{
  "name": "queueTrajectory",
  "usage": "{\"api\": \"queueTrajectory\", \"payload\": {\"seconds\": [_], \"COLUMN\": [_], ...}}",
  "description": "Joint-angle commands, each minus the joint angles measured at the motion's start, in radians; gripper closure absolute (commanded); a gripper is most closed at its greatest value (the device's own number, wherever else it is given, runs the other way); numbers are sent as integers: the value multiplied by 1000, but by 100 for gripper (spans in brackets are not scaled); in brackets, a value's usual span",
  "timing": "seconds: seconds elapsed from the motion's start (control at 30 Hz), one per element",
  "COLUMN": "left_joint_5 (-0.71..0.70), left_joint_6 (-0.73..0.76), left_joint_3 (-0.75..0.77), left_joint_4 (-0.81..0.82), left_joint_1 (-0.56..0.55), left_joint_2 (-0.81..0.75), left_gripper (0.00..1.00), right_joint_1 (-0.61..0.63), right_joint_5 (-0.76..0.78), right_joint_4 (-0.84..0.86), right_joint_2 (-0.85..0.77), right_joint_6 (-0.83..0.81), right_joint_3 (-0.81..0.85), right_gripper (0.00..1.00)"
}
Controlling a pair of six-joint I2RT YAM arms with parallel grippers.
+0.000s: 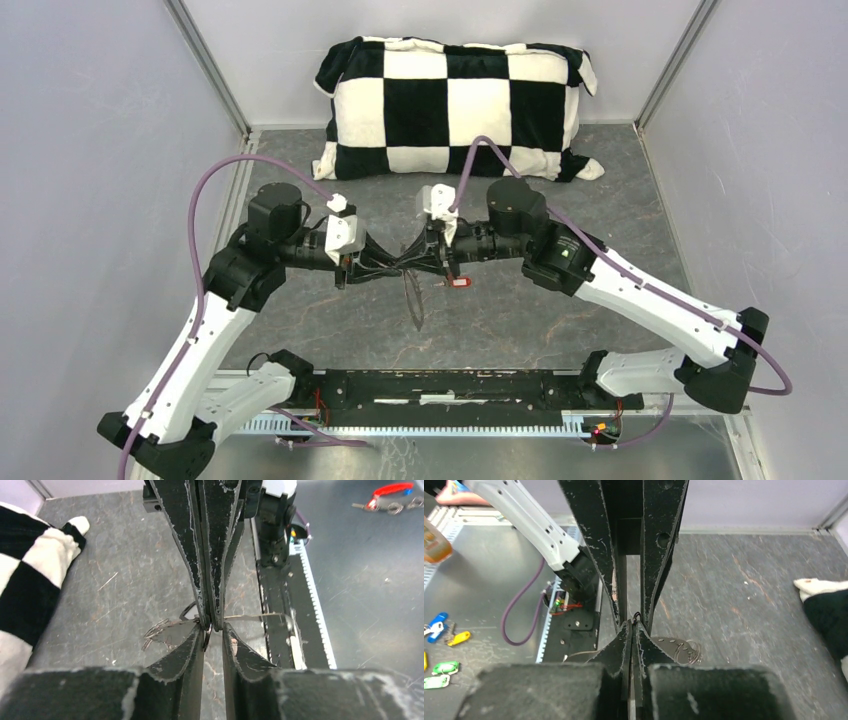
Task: Put the keys on the keyring
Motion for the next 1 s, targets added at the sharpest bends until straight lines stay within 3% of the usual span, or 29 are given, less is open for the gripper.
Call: {"api": "queueTrajectory", "payload": {"seconds": [0.0,0.23,0.33,0.4,0.43,0.53,0.6,0.8,0.97], "left_joint_5": [-44,-46,-52,-43,-38,-17,13,57,98], "left_joint_6": [287,439,466,478,480,460,405,91,45], "left_joint_3": [90,166,171,167,165,153,119,-6,8], "left_joint_4": [-236,-403,-425,-426,-426,-414,-347,22,41], "left_joint_1": [-5,-5,-6,-5,-5,-5,-5,-5,-5], "left_joint_2": [38,87,96,96,96,90,68,-52,-39], "left_gripper": [76,87,97,98,98,98,98,98,98], "right_joint_1": [45,96,115,121,121,121,106,55,55], "right_joint_5": [128,204,210,210,214,237,265,360,338], "right_joint_4": [-189,-288,-309,-314,-310,-232,-143,42,104], "right_joint_2": [47,109,127,132,131,76,6,-174,-215], "right_joint_6": [-109,-153,-165,-168,-164,-139,-107,-33,-4], "right_joint_3": [113,188,213,224,225,184,124,-99,-201], "right_gripper": [100,100,100,99,92,57,46,46,45]}}
